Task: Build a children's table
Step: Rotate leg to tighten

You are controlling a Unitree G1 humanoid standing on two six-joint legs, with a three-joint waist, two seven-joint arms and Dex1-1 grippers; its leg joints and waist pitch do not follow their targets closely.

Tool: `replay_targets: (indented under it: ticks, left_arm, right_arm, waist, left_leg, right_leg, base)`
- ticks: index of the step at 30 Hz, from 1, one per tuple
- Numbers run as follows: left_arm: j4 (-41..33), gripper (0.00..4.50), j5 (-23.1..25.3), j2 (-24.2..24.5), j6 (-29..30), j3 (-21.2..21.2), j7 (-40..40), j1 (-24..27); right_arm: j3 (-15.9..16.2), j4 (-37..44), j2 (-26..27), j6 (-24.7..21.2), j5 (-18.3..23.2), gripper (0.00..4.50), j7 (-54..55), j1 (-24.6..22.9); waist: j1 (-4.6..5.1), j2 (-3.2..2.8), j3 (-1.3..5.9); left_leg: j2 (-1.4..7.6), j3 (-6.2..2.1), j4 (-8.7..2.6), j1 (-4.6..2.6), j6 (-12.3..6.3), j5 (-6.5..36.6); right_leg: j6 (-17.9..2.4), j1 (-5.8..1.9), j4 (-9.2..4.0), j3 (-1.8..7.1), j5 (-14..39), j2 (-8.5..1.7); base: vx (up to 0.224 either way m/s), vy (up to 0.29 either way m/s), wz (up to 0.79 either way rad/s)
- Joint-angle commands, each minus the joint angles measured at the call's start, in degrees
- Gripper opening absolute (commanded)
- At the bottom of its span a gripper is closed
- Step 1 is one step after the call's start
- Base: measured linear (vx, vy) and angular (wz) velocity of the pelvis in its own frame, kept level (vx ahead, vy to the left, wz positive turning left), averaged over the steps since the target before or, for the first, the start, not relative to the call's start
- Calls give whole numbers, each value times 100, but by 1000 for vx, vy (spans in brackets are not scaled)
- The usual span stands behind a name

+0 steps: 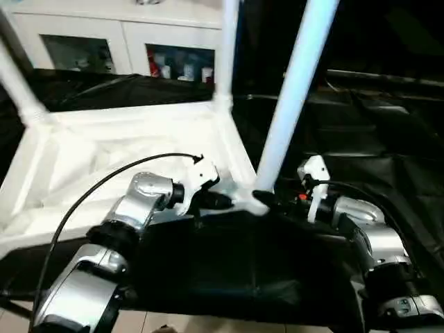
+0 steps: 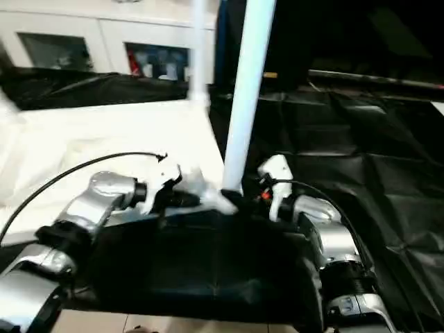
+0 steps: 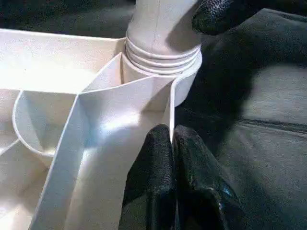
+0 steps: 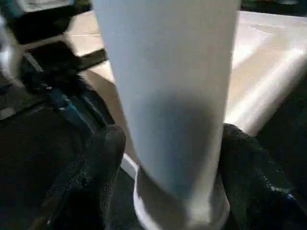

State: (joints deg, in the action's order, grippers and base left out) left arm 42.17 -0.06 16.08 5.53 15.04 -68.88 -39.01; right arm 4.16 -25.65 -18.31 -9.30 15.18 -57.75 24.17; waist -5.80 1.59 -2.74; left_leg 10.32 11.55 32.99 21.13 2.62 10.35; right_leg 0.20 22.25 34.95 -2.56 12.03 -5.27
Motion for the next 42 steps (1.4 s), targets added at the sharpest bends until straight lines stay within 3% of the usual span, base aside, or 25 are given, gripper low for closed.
replay_targets:
  ticks: [1,12,19,23,27,29,31,32,33,36,38,39,42]
  left_arm:
    - [-186,0,-208,-33,154,109,-379,129]
    - [-623,0,-255,75,447,116,-545,302]
    - [-728,0,-230,81,529,118,-501,358]
    - [-335,0,-55,-161,363,-41,306,204]
    - [169,0,120,-444,303,-216,1313,-71]
    - [403,0,191,-604,322,-289,1831,-217]
    - [521,0,221,-701,377,-326,2122,-300]
    - [859,0,280,-976,473,-410,2835,-522]
    - [859,0,280,-976,473,-410,2835,-522]
    - [1237,0,404,-1289,434,-400,3547,-756]
    - [1349,0,474,-1370,371,-338,3626,-807]
    - [1367,0,496,-1402,340,-303,3599,-809]
    - [1422,0,527,-1428,286,-256,3556,-824]
  right_arm:
    - [76,153,-58,-82,40,309,-183,-63]
    - [283,136,-83,-90,-71,220,-402,-86]
    - [333,142,-131,15,-148,205,-395,-157]
    - [119,-209,117,225,-362,199,524,-157]
    - [-116,-537,440,288,-514,197,1543,-108]
    - [-208,-658,645,277,-573,196,2047,-96]
    - [-241,-694,771,252,-615,196,2346,-96]
    - [-362,-902,1124,168,-750,196,3299,-6]
    - [-362,-902,1124,168,-750,196,3299,-6]
    - [-551,-1265,1593,65,-857,196,4459,285]
    - [-549,-1415,1739,121,-950,196,4732,409]
    - [-537,-1459,1807,190,-966,196,4762,456]
    - [-487,-1446,1883,337,-993,196,4658,492]
  waist:
    - [-14,44,317]
    - [-52,60,319]
    - [-50,65,332]
    - [-29,63,308]
    - [1,52,287]
    - [10,43,296]
    - [19,57,295]
    - [15,40,307]
    - [33,55,299]
    - [36,6,308]
    - [43,24,323]
    - [58,-14,322]
    - [51,-10,323]
  left_leg:
    - [345,-115,-367,-87,-427,882]
    - [324,-119,-369,-89,-317,900]
    - [319,-116,-349,-88,-395,757]
    - [316,-120,-368,-93,-326,915]
    - [317,-152,-420,-136,-22,1433]
    - [310,-159,-424,-134,37,1474]
    - [304,-154,-421,-137,38,1459]
    - [300,-156,-418,-134,18,1362]
    - [290,-151,-419,-119,24,1320]
    - [289,-166,-427,-129,63,1327]
    - [279,-159,-422,-126,63,1284]
    - [274,-160,-420,-112,48,1276]
    - [273,-159,-417,-109,-23,1309]
  right_leg:
    - [-1554,-214,-345,212,343,-357]
    - [-1425,-208,-365,223,526,-370]
    - [-1472,-218,-339,217,289,-359]
    - [-1452,-196,-379,221,506,-360]
    - [-1254,-174,-462,229,1327,-375]
    - [-1163,-176,-474,234,1423,-380]
    - [-1136,-167,-480,244,1384,-376]
    - [-1145,-164,-472,242,1241,-374]
    - [-1138,-165,-467,244,1203,-359]
    - [-1130,-167,-465,241,1154,-365]
    - [-1116,-177,-458,238,999,-355]
    - [-1118,-183,-462,241,885,-353]
    - [-1110,-202,-455,237,763,-354]
  base:
    - [0,0,0]
    - [0,0,0]
    - [0,0,0]
    - [0,0,0]
    - [0,0,0]
    - [0,0,0]
    - [0,0,0]
    - [0,0,0]
    - [0,0,0]
    - [0,0,0]
    - [0,0,0]
    - [0,0,0]
    - [0,0,0]
